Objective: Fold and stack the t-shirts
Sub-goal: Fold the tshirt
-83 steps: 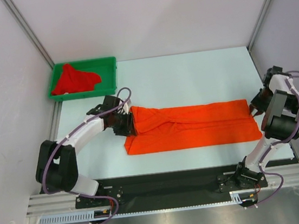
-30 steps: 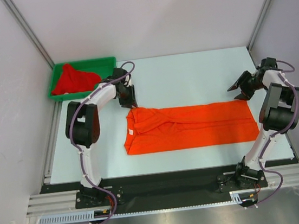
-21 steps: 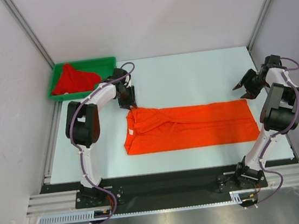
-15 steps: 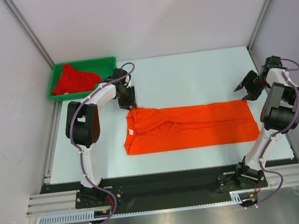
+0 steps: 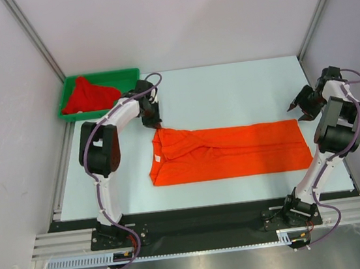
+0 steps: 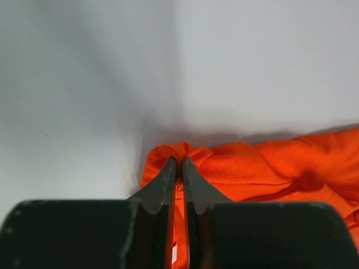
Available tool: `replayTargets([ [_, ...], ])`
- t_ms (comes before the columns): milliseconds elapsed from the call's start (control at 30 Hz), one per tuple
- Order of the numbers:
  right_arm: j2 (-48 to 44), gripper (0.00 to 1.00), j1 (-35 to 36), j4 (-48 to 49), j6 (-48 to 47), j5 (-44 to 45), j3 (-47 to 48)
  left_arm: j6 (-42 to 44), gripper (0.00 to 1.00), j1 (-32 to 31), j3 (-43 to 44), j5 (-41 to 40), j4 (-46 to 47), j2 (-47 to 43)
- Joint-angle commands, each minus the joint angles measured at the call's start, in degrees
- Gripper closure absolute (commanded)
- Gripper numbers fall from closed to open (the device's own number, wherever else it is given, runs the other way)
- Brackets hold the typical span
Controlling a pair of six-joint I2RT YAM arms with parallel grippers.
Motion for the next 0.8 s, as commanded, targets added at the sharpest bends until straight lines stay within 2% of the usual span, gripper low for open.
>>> replayTargets([
  [0, 2.0, 0.36, -0.2, -0.8, -1.7, 2.8, 3.1, 0.8, 0.92, -0.4, 1.7, -1.0, 1.1, -3.7],
  [167, 2.7, 0.42, -0.1, -1.7, -1.9, 3.6, 3.3, 0.6, 0.93, -0.3, 0.9, -1.4, 2.1, -4.2],
  [267, 2.5, 0.49, 0.0, -1.9, -2.5, 4.4, 2.7, 0.5, 0.93, -0.3, 0.6, -1.0, 2.5, -4.4],
  [600, 2.3, 0.48, 1.7, -2.4, -4.6, 7.7, 1.2, 0.2, 0.93, -0.3, 0.2, -0.5, 2.7, -4.6],
  [700, 2.7, 0.50, 2.0, -1.6, -4.6, 8.1, 0.4, 0.2, 0.94, -0.3, -0.4, -0.5, 3.0, -4.8],
  [767, 3.4, 0.57, 2.0, -1.3, -4.5, 8.1, 0.4, 0.1, 0.94, -0.3, -0.6, -0.6, 3.0, -4.8],
])
